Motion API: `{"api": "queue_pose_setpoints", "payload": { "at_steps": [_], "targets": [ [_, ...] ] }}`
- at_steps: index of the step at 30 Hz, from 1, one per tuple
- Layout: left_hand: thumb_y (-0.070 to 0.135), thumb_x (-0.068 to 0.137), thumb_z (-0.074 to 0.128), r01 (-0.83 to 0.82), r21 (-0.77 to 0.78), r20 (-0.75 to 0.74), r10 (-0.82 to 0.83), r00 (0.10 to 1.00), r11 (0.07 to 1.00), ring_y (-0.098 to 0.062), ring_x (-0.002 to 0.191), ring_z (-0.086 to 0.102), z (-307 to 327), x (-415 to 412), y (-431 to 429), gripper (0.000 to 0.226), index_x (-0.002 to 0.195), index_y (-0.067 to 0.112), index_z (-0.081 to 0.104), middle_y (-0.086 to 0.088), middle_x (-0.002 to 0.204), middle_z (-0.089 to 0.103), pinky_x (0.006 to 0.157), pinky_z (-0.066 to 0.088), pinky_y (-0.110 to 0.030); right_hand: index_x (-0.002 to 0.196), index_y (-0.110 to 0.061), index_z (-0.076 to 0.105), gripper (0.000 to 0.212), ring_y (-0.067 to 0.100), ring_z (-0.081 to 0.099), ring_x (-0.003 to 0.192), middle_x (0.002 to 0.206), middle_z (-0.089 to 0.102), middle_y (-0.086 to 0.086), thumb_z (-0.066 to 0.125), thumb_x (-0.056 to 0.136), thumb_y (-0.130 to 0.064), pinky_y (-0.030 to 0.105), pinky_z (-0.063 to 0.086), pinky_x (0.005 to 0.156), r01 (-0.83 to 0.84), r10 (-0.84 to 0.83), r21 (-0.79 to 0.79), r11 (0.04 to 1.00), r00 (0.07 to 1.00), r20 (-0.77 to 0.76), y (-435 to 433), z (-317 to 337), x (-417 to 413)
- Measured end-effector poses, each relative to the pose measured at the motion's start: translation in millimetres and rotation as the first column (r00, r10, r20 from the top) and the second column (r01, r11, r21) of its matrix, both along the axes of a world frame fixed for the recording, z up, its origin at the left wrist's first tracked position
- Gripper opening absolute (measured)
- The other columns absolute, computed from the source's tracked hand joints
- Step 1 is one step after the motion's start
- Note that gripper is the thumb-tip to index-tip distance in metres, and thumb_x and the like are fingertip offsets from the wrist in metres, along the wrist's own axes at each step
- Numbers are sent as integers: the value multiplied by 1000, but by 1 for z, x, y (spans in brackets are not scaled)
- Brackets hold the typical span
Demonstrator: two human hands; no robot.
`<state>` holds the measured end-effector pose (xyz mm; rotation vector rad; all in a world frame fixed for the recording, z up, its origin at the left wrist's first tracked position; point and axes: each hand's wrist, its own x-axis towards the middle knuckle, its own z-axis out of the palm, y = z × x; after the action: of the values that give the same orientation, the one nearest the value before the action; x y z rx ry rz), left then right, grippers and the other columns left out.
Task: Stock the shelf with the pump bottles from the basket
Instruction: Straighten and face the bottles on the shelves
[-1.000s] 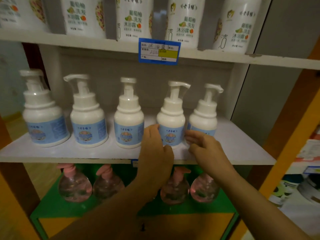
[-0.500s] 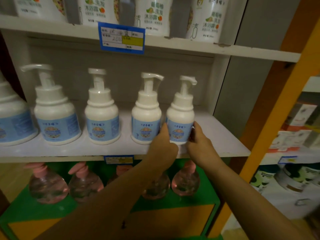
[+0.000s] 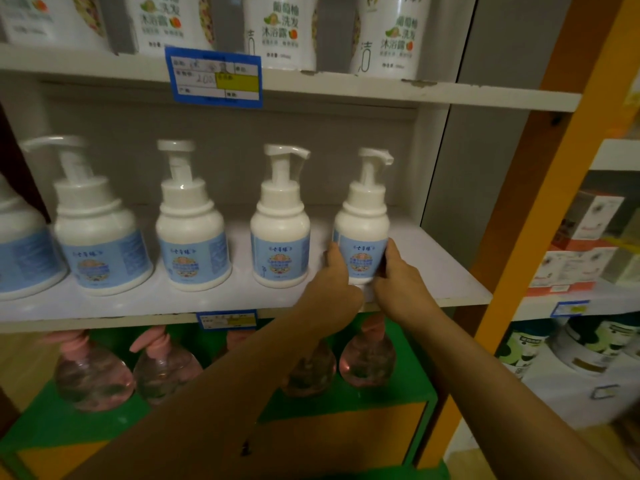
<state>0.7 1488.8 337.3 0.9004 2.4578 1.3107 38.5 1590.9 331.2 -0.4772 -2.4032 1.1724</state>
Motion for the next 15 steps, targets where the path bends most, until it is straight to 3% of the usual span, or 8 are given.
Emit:
{"api": "queue_pose_setpoints", "payload": {
  "at_steps": [5, 7, 8, 10, 12, 15],
  "targets": [
    [3, 88, 38, 37, -2, 53, -37, 998, 999, -40, 118, 50, 0, -2, -5, 72, 145, 17, -4, -27, 137, 43, 93, 46, -45, 132, -11, 34, 42, 19, 51, 93, 127, 55, 12, 40, 92, -2, 27, 40, 77, 29, -29, 5, 1000, 1000, 8, -1, -2, -1],
    [2, 89, 37, 47, 30, 47, -49, 998, 998, -35, 122, 47, 0, -1, -8, 69, 145, 18, 0, -22, 140, 41, 97, 42, -40, 138, -8, 27, 49, 25, 53, 106, 131, 52, 13, 40, 91, -2, 31, 44, 85, 72, -72, 0, 997, 997, 28, -5, -8, -4],
    [1, 89, 37, 34, 60, 19, -35, 999, 998, -27, 123, 45, -1, -1, -11, 66, 145, 18, 6, -17, 142, 40, 100, 39, -32, 140, -7, 23, 52, 28, 51, 116, 134, 49, 14, 41, 91, -3, 36, 45, 94, 104, -104, -13, 994, 994, 34, -7, -11, -6],
    [-2, 88, 37, -12, 160, -61, 22, 998, 987, -7, 113, 38, -4, 4, -22, 56, 140, 15, 27, -8, 142, 42, 91, 31, -11, 138, -8, 25, 55, 32, 39, 130, 140, 42, 15, 46, 88, -2, 48, 38, 107, 181, -181, -46, 982, 983, 18, -17, -17, -8],
    [-4, 87, 38, -37, 245, -141, 73, 987, 969, 0, 108, 36, -13, 8, -39, 48, 131, 15, 41, -3, 137, 48, 86, 30, -4, 134, -10, 32, 52, 30, 30, 135, 141, 39, 13, 47, 86, 2, 51, 33, 110, 227, -230, -55, 972, 972, -51, -33, -22, -2],
    [2, 88, 38, -35, 320, -186, 99, 978, 947, 11, 98, 45, -33, 14, -74, 38, 122, 17, 49, 10, 123, 50, 87, 36, 0, 140, -17, 28, 57, 17, 12, 144, 153, 23, 1, 43, 89, 1, 46, 18, 118, 247, -247, -22, 969, 955, -164, -62, -32, 14]
  ]
}}
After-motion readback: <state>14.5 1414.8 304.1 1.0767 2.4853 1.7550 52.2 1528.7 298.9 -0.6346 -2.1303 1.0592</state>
